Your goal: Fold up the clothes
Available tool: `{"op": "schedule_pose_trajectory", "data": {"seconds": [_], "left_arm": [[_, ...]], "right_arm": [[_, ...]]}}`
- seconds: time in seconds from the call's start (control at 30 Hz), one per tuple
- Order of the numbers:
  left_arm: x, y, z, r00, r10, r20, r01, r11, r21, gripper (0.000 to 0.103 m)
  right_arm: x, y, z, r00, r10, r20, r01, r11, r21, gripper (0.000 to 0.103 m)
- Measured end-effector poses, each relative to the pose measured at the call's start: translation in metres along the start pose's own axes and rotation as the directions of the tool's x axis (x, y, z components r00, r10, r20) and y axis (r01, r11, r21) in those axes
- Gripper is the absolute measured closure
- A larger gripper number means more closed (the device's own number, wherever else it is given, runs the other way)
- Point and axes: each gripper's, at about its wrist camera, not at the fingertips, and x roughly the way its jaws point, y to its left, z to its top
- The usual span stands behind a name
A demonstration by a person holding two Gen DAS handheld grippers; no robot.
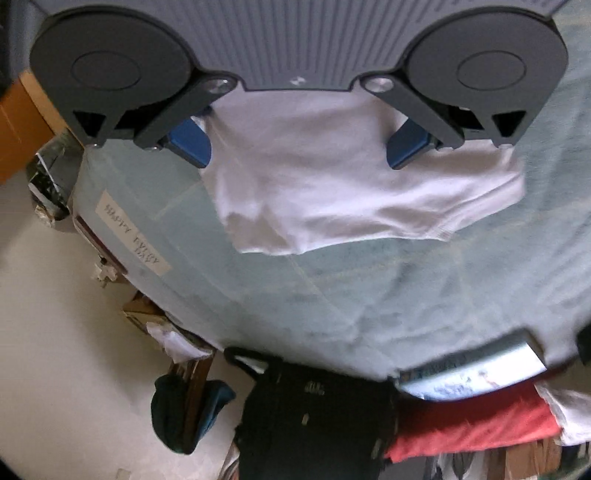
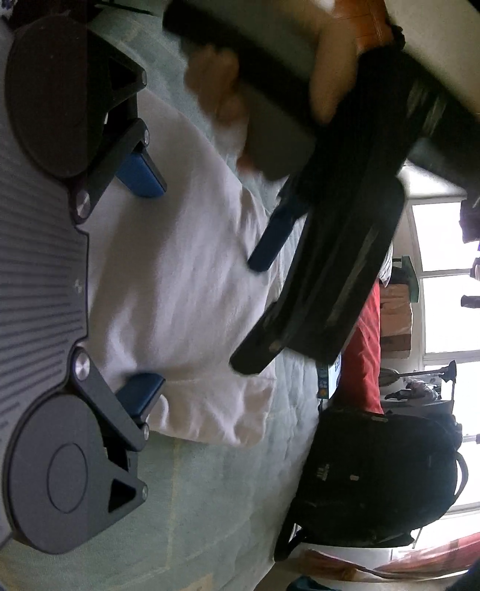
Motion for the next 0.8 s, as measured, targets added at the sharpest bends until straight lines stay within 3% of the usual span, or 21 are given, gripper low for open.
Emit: {"op": "schedule_pose_trajectory", "data": {"seconds": [0.13, 0.23, 0.33, 0.4, 0.57, 0.8], "left_arm": [[0.014, 0.002, 0.008, 0.999, 0.031, -0.042, -0.031, 1.0, -0.005, 0.001], [-0.003, -0.009, 0.016, 0.999, -0.014, -0.033, 0.014, 1.0, 0.003, 0.001], [-0.009, -0.023, 0.018, 0.994, -0.106, -0.034, 0.107, 0.994, 0.036, 0.001], [-0.001, -0.032, 0.018, 0.99, -0.119, -0.072, 0.124, 0.99, 0.061, 0.001], [0.023, -0.039, 0.013, 0.989, -0.083, -0.12, 0.093, 0.993, 0.075, 0.001], [-0.014, -0.041, 0.016, 0.997, -0.032, -0.068, 0.038, 0.995, 0.089, 0.001]], "right_arm": [[-0.001, 0.0, -0.002, 1.0, 0.005, 0.0, -0.005, 1.0, 0.001, 0.0], [-0.002, -0.003, -0.001, 1.0, 0.015, 0.003, -0.015, 1.0, 0.022, 0.0], [-0.002, -0.003, 0.0, 1.0, 0.016, 0.007, -0.017, 0.999, 0.033, 0.0], [-0.002, -0.003, 0.0, 1.0, 0.013, 0.007, -0.013, 0.999, 0.031, 0.0], [-0.003, -0.004, 0.0, 1.0, 0.016, 0.007, -0.017, 0.999, 0.047, 0.0], [-0.004, -0.007, 0.002, 1.0, 0.025, 0.01, -0.026, 0.998, 0.064, 0.0]]}}
